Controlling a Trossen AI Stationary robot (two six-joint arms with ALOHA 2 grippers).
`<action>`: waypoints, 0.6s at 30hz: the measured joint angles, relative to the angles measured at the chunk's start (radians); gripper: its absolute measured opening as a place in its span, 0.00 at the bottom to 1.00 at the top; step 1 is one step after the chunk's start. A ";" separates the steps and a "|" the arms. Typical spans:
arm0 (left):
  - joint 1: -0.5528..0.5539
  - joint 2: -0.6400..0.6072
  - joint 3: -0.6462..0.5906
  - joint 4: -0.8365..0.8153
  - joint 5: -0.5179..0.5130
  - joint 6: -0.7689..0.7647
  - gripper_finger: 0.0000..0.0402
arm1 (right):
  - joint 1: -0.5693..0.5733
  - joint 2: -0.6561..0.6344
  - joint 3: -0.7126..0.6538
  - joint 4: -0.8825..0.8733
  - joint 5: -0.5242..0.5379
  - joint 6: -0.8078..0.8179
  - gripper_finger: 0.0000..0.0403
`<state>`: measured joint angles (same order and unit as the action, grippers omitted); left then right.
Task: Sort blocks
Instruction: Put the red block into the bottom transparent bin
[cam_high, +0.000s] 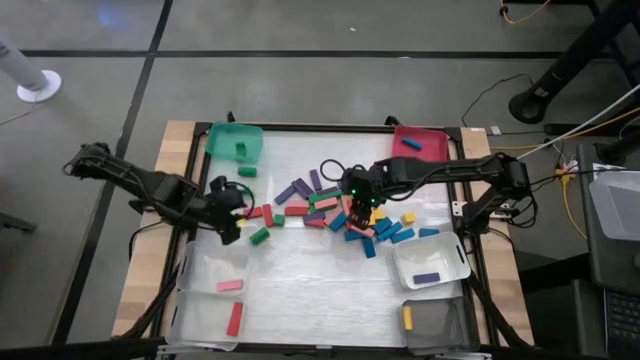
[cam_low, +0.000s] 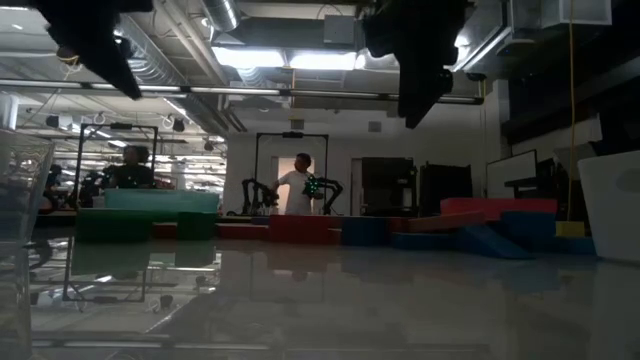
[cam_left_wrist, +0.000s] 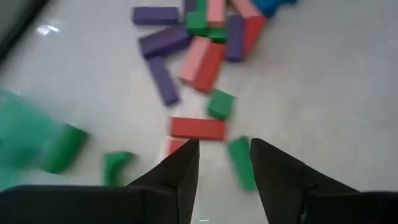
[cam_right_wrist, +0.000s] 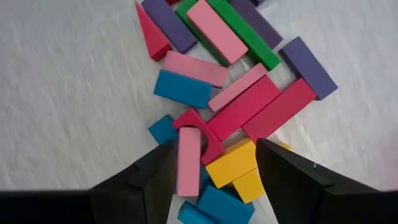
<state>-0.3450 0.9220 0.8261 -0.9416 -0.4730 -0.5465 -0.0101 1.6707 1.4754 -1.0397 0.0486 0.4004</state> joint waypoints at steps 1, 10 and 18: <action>0.025 0.016 0.000 0.001 -0.002 0.035 0.33 | 0.002 0.000 0.000 0.000 0.001 0.000 0.54; 0.213 0.207 0.000 0.003 0.144 0.193 0.42 | 0.003 0.000 0.000 0.002 0.011 0.023 0.54; 0.319 0.377 0.000 0.003 0.177 0.306 0.50 | 0.003 0.000 0.001 0.077 0.022 0.023 0.54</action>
<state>-0.0262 1.2993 0.8257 -0.9382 -0.2958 -0.2402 -0.0067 1.6707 1.4761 -0.9631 0.0708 0.4229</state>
